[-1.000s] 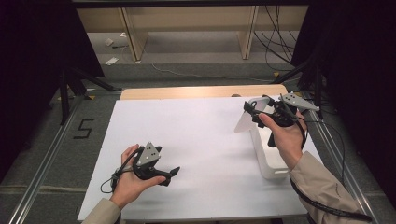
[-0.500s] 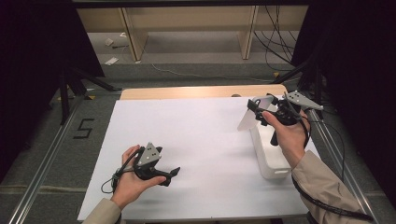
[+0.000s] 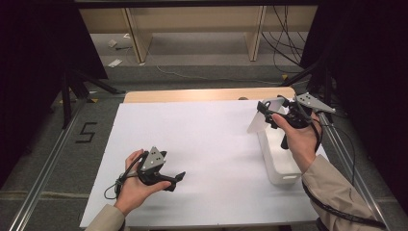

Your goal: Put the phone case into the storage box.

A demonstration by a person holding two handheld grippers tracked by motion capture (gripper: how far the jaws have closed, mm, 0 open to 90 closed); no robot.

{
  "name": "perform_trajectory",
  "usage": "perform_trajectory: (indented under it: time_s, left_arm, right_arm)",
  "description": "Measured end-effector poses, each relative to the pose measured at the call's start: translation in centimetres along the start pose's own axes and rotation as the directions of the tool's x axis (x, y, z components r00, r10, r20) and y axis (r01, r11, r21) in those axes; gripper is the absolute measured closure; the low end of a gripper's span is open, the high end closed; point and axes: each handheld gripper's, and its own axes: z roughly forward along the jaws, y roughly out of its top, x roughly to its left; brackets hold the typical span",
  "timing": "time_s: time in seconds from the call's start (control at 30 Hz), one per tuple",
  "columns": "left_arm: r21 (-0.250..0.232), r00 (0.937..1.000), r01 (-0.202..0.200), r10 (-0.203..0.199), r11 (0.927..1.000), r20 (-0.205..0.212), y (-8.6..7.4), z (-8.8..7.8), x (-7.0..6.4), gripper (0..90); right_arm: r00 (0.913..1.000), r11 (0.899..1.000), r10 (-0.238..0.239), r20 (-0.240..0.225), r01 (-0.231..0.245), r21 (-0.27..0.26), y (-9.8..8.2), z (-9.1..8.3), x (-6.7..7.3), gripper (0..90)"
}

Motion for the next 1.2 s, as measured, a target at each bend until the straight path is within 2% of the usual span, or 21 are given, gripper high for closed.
perform_trajectory:
  time_s: [0.47,1.2]
  left_arm:
    - [-0.001,1.0000,0.002,-0.002,1.0000,-0.001,0.0,0.0,0.0,3.2]
    - [-0.001,1.0000,0.007,-0.007,1.0000,0.000,0.0,0.0,0.0,3.6]
  right_arm:
    - [1.0000,1.000,0.001,-0.006,-0.002,-0.022,0.8,-0.5,0.1,17.9]
    - [0.9994,0.999,0.002,0.035,0.000,-0.053,1.6,-1.2,-0.9,17.9]
